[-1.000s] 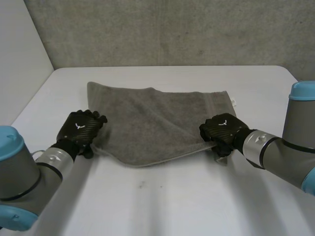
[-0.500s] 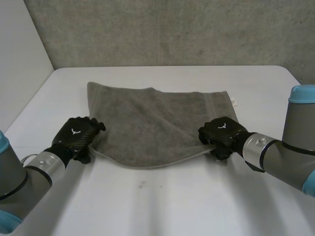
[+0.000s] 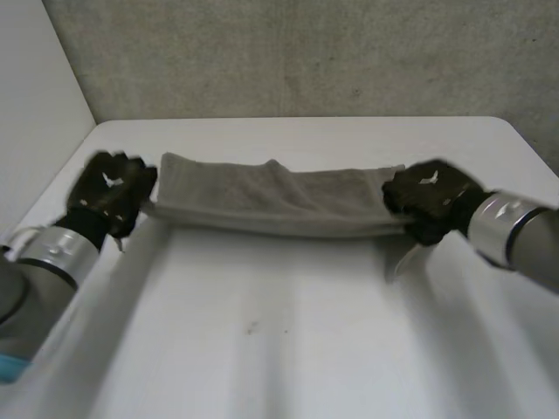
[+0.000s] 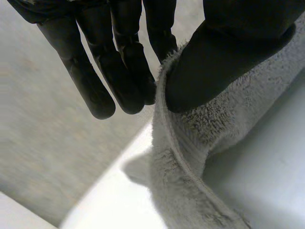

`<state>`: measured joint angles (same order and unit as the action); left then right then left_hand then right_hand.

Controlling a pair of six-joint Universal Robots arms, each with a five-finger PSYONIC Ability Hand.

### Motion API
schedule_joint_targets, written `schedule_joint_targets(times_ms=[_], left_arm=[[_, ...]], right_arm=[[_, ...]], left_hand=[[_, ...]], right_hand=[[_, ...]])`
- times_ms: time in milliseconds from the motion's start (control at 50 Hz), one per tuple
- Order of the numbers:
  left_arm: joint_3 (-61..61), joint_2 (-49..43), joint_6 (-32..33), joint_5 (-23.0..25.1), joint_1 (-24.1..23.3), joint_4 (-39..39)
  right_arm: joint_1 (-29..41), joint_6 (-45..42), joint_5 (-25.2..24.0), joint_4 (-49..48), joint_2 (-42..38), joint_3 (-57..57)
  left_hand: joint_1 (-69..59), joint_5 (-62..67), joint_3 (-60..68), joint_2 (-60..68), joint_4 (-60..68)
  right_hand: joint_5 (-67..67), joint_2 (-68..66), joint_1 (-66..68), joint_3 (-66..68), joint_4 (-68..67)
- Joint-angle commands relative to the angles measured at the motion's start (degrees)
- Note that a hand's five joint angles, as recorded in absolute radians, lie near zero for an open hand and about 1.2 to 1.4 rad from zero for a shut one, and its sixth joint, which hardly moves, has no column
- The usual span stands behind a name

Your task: Fold the towel.

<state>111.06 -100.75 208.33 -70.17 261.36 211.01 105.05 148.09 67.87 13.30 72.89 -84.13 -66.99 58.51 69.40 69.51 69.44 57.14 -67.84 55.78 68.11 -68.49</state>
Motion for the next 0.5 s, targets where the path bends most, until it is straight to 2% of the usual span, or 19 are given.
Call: schedule_joint_targets(times_ms=[20, 40, 60, 100, 120, 160, 200, 280, 320, 340, 360, 380, 420, 500], left_arm=[[0.66, 20.39, 0.41, -2.25, -0.15, -17.43], [-0.22, 22.33, 0.68, -2.25, -0.06, -22.61], [-0.23, 22.35, 0.68, -2.25, -0.06, -22.66], [-1.98, 23.49, 0.77, -2.43, -0.15, -31.41], [-1.99, 23.49, 0.77, -2.43, -0.15, -31.45], [-2.51, 23.06, 1.55, -2.43, -0.58, -38.45], [-2.17, 22.01, 2.86, -2.34, -0.67, -40.31], [-1.46, 17.25, 6.22, -2.43, -0.85, -40.07], [-1.98, 10.7, 8.67, -2.6, -1.46, -37.71], [-1.99, 10.66, 8.68, -2.6, -1.46, -37.69], [-2.94, 6.75, 9.55, -2.78, -1.9, -35.95], [-2.95, 6.71, 9.56, -2.78, -1.9, -35.94], [-7.41, -1.17, 10.26, -3.48, -3.91, -32.87], [-14.82, -7.18, 10.26, -5.77, -6.65, -31.19]], right_arm=[[-2.31, -9.14, 1.03, 17.46, 11.75, 4.77], [-2.83, -12.62, 1.03, 21.03, 12.79, 4.94], [-2.83, -12.65, 1.03, 21.06, 12.8, 4.94], [-2.92, -19.82, 1.47, 25.96, 13.33, 4.5], [-2.92, -19.86, 1.47, 25.99, 13.33, 4.5], [-2.75, -23.97, 1.65, 28.18, 12.46, 3.63], [-2.57, -24.25, 2.0, 28.18, 11.84, 2.93], [-2.48, -24.69, 3.14, 28.01, 8.14, 1.69], [-2.13, -25.13, 5.68, 27.75, 2.63, 1.95], [-2.13, -25.13, 5.69, 27.74, 2.61, 1.95], [-2.04, -25.22, 7.35, 27.31, 0.26, 2.65], [-1.7, -25.22, 9.1, 26.17, -1.77, 3.79], [-1.17, -25.31, 10.95, 24.16, -3.79, 5.71], [0.24, -25.22, 14.39, 19.04, -7.33, 10.92]], left_hand=[[-13.01, 11.49, 10.6, 10.49, 10.56], [-13.01, 11.49, 10.6, 10.49, 10.56], [-13.01, 11.49, 10.6, 10.49, 10.56], [-13.01, 11.49, 10.6, 10.49, 10.56], [-13.01, 11.49, 10.6, 10.49, 10.56], [-13.01, 11.49, 10.6, 10.49, 10.56], [-13.01, 11.49, 10.6, 10.49, 10.56], [-13.01, 11.49, 10.6, 10.49, 10.56], [-13.01, 11.49, 10.6, 10.49, 10.56], [-13.01, 11.49, 10.6, 10.49, 10.56], [-13.01, 11.49, 10.6, 10.49, 10.56], [-13.01, 11.49, 10.6, 10.49, 10.56], [-13.01, 11.49, 10.6, 10.49, 10.56], [-13.01, 11.49, 10.6, 10.49, 10.56]], right_hand=[[12.86, -12.16, 24.22, 11.89, -11.51], [12.86, -12.16, 24.22, 11.89, -11.51], [12.86, -12.16, 24.22, 11.89, -11.51], [12.86, -12.16, 24.22, 11.89, -11.51], [12.86, -12.16, 24.22, 11.89, -11.51], [12.86, -12.16, 24.22, 11.89, -11.51], [12.86, -12.16, 24.22, 11.89, -11.51], [12.86, -12.16, 24.22, 11.89, -11.51], [12.86, -12.16, 24.22, 11.89, -11.51], [12.86, -12.16, 24.22, 11.89, -11.51], [12.86, -12.16, 24.22, 11.89, -11.51], [12.86, -12.16, 24.22, 11.89, -11.51], [12.86, -12.16, 24.22, 11.89, -11.51], [12.86, -12.16, 24.22, 11.89, -11.51]])
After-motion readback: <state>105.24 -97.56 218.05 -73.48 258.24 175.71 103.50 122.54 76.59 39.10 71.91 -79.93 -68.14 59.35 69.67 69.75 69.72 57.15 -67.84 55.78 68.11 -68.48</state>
